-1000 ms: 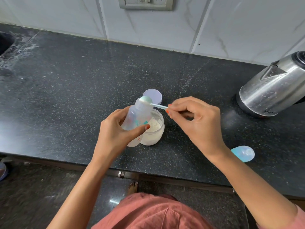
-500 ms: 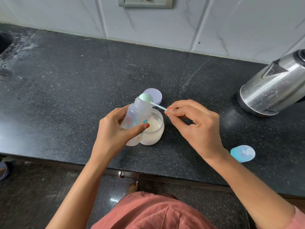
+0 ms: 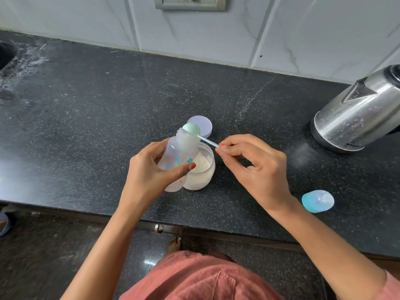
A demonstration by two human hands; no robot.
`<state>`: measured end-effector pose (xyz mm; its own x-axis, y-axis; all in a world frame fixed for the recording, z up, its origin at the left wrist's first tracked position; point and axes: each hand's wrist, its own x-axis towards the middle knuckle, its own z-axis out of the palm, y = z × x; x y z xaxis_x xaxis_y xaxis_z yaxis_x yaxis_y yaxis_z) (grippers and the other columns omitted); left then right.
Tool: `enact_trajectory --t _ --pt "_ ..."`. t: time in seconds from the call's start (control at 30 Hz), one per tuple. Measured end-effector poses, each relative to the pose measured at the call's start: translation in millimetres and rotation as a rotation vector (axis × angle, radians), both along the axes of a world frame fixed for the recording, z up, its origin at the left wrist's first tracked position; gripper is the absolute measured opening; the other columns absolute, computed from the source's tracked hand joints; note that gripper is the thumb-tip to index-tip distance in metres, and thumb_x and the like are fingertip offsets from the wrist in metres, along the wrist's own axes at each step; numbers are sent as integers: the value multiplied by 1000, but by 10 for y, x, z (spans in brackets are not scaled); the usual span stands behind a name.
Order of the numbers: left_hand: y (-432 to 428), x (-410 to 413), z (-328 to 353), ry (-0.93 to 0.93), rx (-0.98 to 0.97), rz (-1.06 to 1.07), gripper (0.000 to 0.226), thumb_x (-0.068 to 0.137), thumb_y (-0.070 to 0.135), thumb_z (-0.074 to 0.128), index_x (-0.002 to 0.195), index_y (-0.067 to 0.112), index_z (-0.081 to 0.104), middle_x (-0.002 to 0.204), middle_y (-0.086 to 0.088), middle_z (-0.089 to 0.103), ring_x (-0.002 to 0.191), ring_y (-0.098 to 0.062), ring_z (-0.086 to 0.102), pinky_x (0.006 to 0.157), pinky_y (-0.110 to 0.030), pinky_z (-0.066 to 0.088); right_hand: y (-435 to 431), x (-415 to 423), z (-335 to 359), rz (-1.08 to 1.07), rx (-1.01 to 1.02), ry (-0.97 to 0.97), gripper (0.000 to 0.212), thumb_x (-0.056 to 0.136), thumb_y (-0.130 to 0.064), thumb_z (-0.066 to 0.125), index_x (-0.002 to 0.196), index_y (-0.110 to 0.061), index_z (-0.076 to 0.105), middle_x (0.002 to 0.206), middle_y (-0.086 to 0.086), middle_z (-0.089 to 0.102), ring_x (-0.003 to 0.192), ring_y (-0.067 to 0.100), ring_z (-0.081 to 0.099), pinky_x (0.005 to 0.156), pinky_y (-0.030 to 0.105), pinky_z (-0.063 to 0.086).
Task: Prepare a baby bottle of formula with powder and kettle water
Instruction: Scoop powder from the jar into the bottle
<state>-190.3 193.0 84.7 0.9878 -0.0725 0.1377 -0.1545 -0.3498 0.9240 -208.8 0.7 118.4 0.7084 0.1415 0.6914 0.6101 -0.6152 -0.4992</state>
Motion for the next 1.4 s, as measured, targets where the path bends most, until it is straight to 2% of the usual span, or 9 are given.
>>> enact_trajectory --t 0.17,0.27,0.4,0.53,0.67,1.07,1.23,1.3,1.4 --pt "11 1 -25 0 -5 -3 44 55 50 82 93 55 61 94 21 68 86 4 64 77 -14 49 -2 -19 -6 24 15 14 7 76 2 66 71 6 66 80 13 68 75 12 60 69 15 52" --pt "14 -1 -31 2 -7 -4 45 55 50 82 95 53 62 94 21 68 87 3 64 78 -17 50 2 -18 27 28 288 225 2 75 1 68 76 0 68 80 4 67 70 11 65 65 19 55" --pt "21 -9 -34 14 -6 5 47 53 54 74 98 50 61 97 19 68 90 0 64 81 -24 51 -1 25 73 62 618 466 15 74 6 67 82 -6 68 74 -5 70 61 8 66 62 16 53" --pt "20 -11 -34 11 2 11 47 53 55 74 98 51 60 97 20 67 90 1 63 81 -21 49 -21 2 59 59 567 396 17 75 4 67 81 -12 67 78 -6 70 65 9 68 65 17 54" --pt "22 -13 -35 3 1 18 45 53 52 75 95 52 60 95 22 67 89 1 63 81 -22 50 25 -61 -46 59 361 339 8 74 6 68 78 -1 66 83 7 66 73 14 66 66 19 55" --pt "41 -10 -66 -22 16 9 53 53 43 86 97 53 59 98 22 66 94 -3 63 86 -31 52 -15 -73 -71 39 379 375 4 75 -3 66 78 -4 66 83 2 66 72 15 68 65 21 56" --pt "54 -5 -88 -27 31 5 48 54 44 79 95 58 58 96 26 65 92 1 62 84 -24 49 -13 -93 -71 36 356 371 5 75 -3 67 78 -6 65 83 1 66 72 16 68 65 23 57" --pt "55 -5 -94 -27 56 2 49 54 46 78 95 58 56 96 25 64 92 2 61 83 -21 49 -7 -89 -62 36 400 452 5 74 -2 69 74 -6 66 81 -3 68 70 14 69 66 23 57" --pt "53 -8 -105 -15 29 -2 49 54 45 79 95 60 57 97 24 66 93 2 62 84 -24 50 -29 -63 -3 28 673 630 13 74 1 68 74 -12 67 68 -2 72 64 13 70 63 18 55"
